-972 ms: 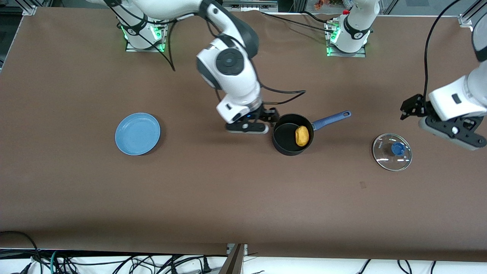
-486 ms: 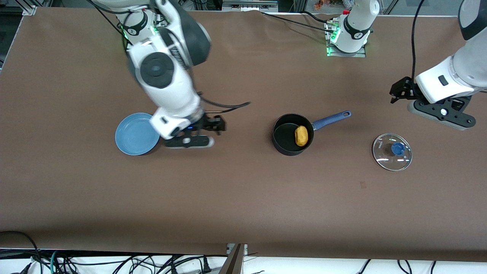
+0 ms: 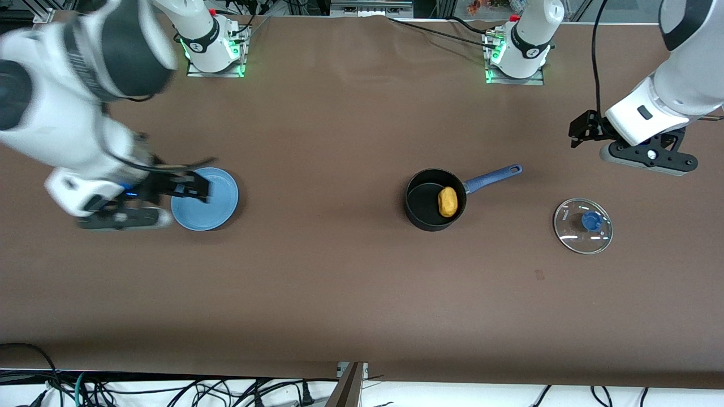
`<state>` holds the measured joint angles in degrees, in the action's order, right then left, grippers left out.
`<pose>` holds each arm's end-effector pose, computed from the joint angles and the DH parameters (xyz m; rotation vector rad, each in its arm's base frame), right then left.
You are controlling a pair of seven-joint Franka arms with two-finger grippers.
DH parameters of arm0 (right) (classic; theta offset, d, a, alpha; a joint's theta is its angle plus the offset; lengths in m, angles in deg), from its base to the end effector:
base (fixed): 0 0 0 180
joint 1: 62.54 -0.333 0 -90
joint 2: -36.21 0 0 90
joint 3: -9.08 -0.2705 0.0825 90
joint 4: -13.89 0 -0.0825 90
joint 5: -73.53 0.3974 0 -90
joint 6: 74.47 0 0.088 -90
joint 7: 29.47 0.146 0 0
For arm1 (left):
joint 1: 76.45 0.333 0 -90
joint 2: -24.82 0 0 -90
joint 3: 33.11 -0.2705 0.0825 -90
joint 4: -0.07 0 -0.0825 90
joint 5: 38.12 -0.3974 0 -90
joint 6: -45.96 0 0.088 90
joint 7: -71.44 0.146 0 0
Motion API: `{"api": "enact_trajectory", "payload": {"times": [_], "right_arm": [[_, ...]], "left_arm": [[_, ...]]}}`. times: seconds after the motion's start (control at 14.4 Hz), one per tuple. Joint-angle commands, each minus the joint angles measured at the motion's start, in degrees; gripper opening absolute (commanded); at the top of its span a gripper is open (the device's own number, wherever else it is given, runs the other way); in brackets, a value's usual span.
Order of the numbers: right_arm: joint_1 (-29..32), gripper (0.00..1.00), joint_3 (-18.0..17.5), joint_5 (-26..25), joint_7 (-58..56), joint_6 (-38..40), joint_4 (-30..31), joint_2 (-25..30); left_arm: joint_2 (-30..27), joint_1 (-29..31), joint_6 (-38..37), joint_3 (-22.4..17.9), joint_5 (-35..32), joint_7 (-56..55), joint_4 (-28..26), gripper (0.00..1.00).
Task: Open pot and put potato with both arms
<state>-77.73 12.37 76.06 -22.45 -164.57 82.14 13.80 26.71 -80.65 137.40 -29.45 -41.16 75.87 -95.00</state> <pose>0.6473 0.1493 0.4830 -3.1180 -0.1390 0.0199 0.5651 -0.0700 0.4808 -3.0661 0.3362 0.1462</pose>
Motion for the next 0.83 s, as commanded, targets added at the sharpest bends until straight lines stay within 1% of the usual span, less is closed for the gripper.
{"api": "enact_trajectory", "payload": {"times": [0.0,0.07,0.21,0.28,0.56,0.69,0.76], "right_arm": [[4.27,1.0,-0.92,-1.38,-8.41,3.33,6.8,7.1],[4.98,1.0,-0.92,-2.61,-8.78,4.48,7.59,8.5],[6.3,1.0,-1.01,-2.97,-8.6,6.59,12.41,13.85],[6.48,1.0,-1.01,-2.97,-8.52,6.0,14.78,16.14],[9.21,1.0,-1.01,-3.06,-8.96,7.22,15.16,19.58],[9.21,1.0,-1.01,-3.06,-8.96,7.74,15.42,20.11],[9.3,1.0,-1.01,-3.14,-8.78,8.01,16.55,20.73]], "left_arm": [[-2.07,-4.59,1.9,-5.41,1.47,-1.18,-1.87,1.0],[-1.98,-4.24,1.55,-5.42,1.47,-1.18,-1.43,1.0],[-2.16,-4.24,1.55,-5.5,2.6,-1.44,-1.25,1.0],[-2.24,-4.15,1.46,-5.5,2.61,-2.14,-1.25,1.0],[-2.16,-2.93,1.63,-5.59,2.61,-1.62,-0.2,1.0],[-1.28,-2.4,1.72,-5.59,2.61,-1.7,1.99,1.0],[-0.32,-2.39,1.72,-5.5,2.35,-1.96,3.22,1.0]]}}
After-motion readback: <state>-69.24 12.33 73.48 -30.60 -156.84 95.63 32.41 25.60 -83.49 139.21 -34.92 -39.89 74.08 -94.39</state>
